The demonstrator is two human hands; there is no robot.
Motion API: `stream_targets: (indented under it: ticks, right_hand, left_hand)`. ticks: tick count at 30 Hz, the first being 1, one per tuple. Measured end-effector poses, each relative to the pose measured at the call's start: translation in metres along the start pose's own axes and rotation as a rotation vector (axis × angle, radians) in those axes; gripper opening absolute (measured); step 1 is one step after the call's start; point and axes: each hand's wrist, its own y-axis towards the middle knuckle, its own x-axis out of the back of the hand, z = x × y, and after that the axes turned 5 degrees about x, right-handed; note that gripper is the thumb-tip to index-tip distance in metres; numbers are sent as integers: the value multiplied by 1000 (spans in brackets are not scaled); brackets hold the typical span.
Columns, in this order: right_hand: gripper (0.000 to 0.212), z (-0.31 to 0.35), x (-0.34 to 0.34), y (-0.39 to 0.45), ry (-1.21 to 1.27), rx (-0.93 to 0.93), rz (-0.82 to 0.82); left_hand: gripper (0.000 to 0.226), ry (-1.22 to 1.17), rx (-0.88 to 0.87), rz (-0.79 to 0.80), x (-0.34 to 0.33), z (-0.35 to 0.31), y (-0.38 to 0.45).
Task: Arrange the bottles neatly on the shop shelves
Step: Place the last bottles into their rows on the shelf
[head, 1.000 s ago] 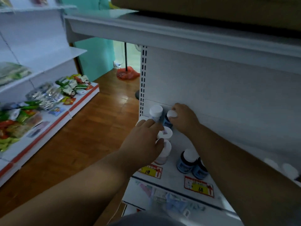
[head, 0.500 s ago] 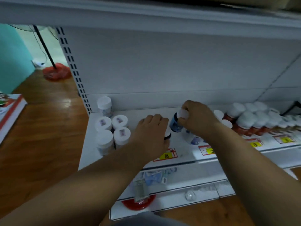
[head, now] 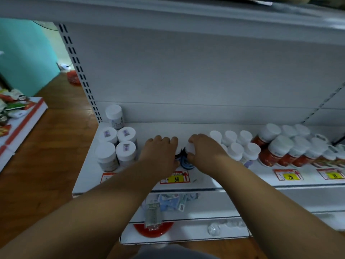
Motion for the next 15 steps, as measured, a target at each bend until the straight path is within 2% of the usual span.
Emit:
stream_targets:
  ticks: [6,11,15]
  right_hand:
    - [34,-3,2,-2,0,37,-21]
    - [47,25,10,12,55,179,-263]
    - [38,75,5,48,130,310,-295]
  left_hand:
    - [77,-107,19,-62,7,3,-8]
    - [65,-204,97,-230,28,30,-34]
    - [58,-265,196,-311,45,76,-53]
